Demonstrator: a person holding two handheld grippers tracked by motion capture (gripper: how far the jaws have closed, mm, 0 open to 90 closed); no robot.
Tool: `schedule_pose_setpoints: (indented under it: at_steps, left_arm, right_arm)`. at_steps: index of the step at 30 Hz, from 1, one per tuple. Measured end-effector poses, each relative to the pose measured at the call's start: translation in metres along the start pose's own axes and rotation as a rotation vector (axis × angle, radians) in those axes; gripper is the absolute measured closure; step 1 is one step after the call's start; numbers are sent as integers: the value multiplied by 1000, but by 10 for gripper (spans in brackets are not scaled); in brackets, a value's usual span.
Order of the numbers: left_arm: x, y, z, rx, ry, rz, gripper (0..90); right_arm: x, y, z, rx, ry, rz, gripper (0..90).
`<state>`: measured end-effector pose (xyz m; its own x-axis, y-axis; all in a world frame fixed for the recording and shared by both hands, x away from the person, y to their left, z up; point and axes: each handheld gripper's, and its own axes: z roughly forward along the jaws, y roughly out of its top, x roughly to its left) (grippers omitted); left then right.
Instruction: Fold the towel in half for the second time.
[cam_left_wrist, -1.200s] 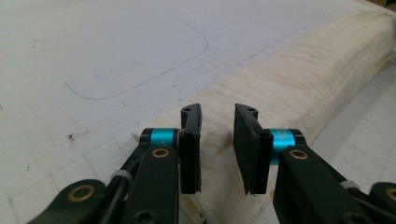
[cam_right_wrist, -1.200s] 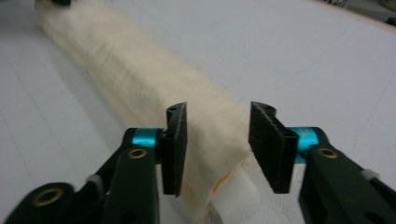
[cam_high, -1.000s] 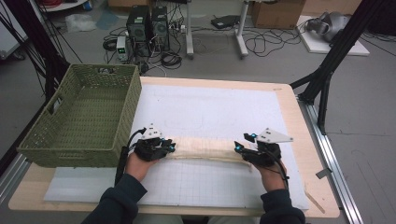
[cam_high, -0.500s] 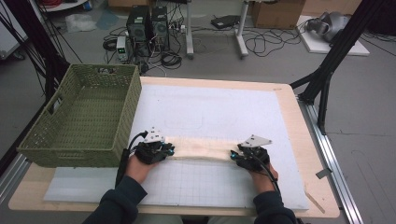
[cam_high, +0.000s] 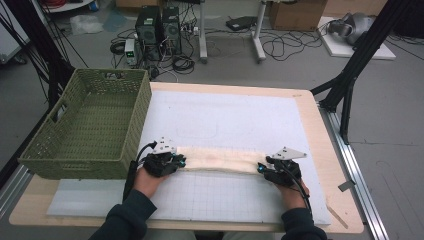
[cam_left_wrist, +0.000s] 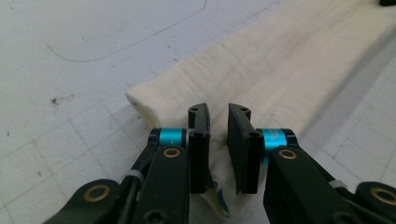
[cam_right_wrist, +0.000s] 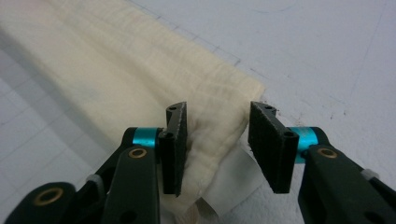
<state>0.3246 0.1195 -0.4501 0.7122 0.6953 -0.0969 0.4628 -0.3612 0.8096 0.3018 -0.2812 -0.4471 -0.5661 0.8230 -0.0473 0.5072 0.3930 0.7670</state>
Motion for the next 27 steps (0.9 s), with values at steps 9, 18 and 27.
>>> schedule_pose_setpoints:
  at_steps: [9, 18, 27]
  left_arm:
    - [2, 4, -14, -118, -15, -19, 683]
    - [5, -1, -10, -62, 10, -31, 684]
    - [5, 4, -20, -135, 21, -48, 547]
  right_arm:
    - [-7, 8, -27, -164, 2, 50, 558]
    - [-6, 6, -26, -136, 21, 31, 579]
    - [-10, 5, -29, -136, -6, 32, 495]
